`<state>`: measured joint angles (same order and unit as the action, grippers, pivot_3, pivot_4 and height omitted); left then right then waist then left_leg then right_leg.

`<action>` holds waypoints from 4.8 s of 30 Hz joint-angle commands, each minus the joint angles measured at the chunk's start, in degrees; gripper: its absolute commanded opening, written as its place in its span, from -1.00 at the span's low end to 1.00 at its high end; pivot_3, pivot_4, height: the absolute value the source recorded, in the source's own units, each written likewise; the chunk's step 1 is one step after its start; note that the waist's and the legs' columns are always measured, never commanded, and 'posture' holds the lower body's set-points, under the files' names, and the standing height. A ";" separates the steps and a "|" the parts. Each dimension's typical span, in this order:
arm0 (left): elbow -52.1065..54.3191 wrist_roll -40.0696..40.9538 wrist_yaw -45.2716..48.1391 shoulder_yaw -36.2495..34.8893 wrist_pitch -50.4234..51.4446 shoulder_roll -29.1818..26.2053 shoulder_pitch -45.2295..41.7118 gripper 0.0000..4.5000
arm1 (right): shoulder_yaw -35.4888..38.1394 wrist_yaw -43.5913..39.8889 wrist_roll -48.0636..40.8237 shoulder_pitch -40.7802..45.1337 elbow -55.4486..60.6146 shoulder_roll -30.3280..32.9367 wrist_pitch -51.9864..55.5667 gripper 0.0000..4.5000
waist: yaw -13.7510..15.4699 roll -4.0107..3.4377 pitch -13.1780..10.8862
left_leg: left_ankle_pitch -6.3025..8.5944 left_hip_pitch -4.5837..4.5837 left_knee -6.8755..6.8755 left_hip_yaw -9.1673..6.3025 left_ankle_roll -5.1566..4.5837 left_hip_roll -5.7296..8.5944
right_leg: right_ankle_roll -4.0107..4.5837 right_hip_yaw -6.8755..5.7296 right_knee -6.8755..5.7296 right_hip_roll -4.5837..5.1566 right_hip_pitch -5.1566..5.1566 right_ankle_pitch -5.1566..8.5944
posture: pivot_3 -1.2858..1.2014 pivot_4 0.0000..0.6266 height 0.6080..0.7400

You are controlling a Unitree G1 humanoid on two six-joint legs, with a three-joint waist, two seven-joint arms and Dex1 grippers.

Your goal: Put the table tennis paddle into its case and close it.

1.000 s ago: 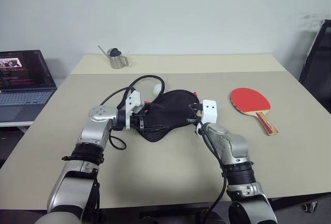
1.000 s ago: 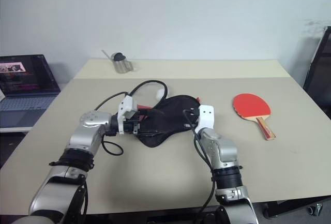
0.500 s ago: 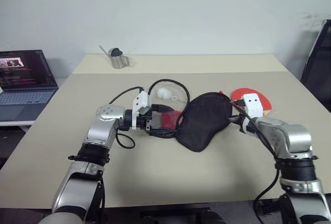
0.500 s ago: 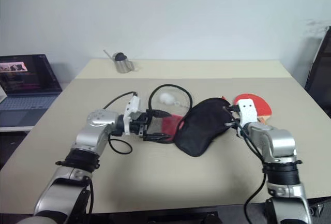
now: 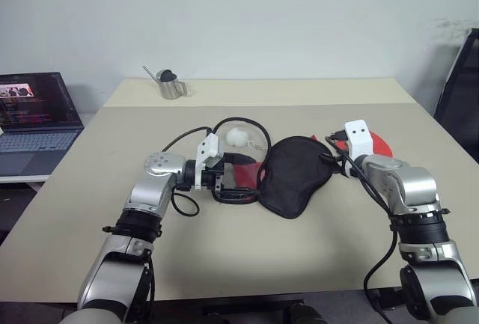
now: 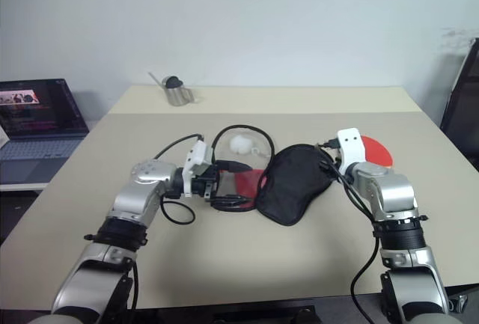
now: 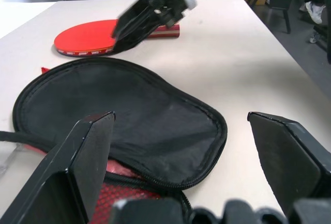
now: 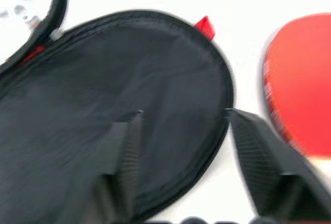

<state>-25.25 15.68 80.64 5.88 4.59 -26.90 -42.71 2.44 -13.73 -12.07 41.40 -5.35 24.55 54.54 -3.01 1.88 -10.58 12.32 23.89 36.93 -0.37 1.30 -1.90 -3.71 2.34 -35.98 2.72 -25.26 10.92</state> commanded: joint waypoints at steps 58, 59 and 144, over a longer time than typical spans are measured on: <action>11.12 2.77 -1.69 -0.66 2.75 -3.19 6.56 1.00 | 6.63 -2.86 -10.34 -12.87 24.28 -5.15 20.93 -1.00 | 0.24 -0.03 -0.01 | -0.01 -0.02 -0.01 -0.17 -0.02 -0.04 | 0.18 -0.05 -0.03 -0.07 0.00 0.06 | 0.03 -0.52 1.00; 11.37 2.85 -1.68 -0.61 2.92 -3.15 6.69 1.00 | 6.57 -3.53 -10.53 -12.53 23.81 -4.02 20.78 -1.00 | 0.27 -0.02 -0.01 | -0.01 -0.01 -0.01 -0.16 -0.02 -0.04 | 0.18 -0.05 -0.03 -0.07 0.00 0.06 | 0.03 -0.52 1.00; 6.14 2.11 1.83 3.92 2.61 5.76 -5.66 1.00 | 6.30 -14.00 5.83 0.83 -44.89 10.91 -32.10 0.33 | -1.32 -0.01 -0.01 | -0.09 -1.01 0.05 -0.12 -0.13 0.06 | 0.15 0.24 0.04 -0.14 1.13 -0.01 | 0.03 -0.52 1.00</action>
<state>-21.77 17.34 82.57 9.86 7.17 -20.67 -46.94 8.93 -27.42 -6.28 42.08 -49.37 35.57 21.82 -4.33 1.87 -10.59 12.23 22.88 36.98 -0.50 1.17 -1.83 -3.56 2.58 -35.94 2.58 -24.12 10.91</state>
